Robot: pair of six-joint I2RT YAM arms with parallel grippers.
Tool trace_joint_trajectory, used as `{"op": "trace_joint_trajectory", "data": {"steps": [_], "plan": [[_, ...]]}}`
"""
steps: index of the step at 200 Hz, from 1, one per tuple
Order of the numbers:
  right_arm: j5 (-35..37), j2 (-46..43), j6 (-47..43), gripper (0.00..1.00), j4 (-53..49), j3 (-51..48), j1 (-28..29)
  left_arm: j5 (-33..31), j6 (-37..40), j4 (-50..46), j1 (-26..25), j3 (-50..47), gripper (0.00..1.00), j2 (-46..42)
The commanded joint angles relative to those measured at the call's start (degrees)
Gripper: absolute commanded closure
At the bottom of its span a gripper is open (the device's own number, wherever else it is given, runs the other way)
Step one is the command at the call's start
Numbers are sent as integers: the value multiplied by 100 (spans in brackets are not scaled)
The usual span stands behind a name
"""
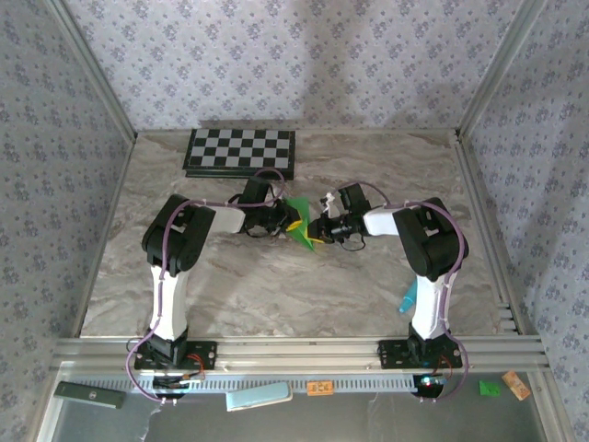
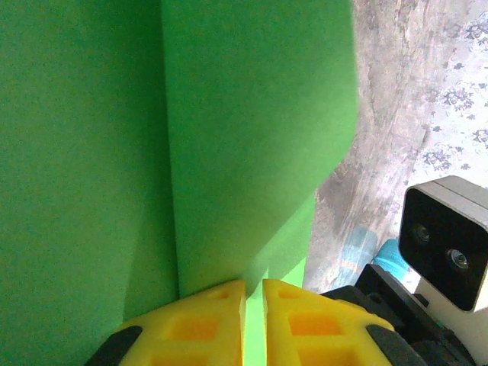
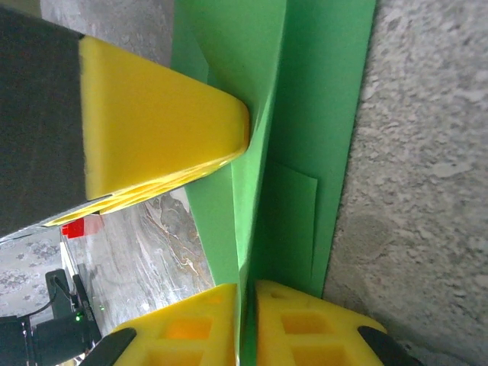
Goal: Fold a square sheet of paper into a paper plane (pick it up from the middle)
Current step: Fourth fold the wing at the center of the table.
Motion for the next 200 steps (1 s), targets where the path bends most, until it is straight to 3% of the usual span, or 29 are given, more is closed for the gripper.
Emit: {"op": "trace_joint_trajectory", "data": {"steps": [1, 68, 132, 200], "plan": [[525, 16, -110, 84, -805, -55, -210, -57, 164, -291, -25, 163, 86, 143], [377, -459, -102, 78, -1030, 54, -197, -89, 218, -580, -30, 269, 86, 222], [951, -932, -109, 73, -1128, -2, -169, -68, 252, -648, -36, 316, 86, 235], [1228, -727, -260, 72, -1494, 265, 137, -59, 252, -655, -52, 309, 86, 229]]}}
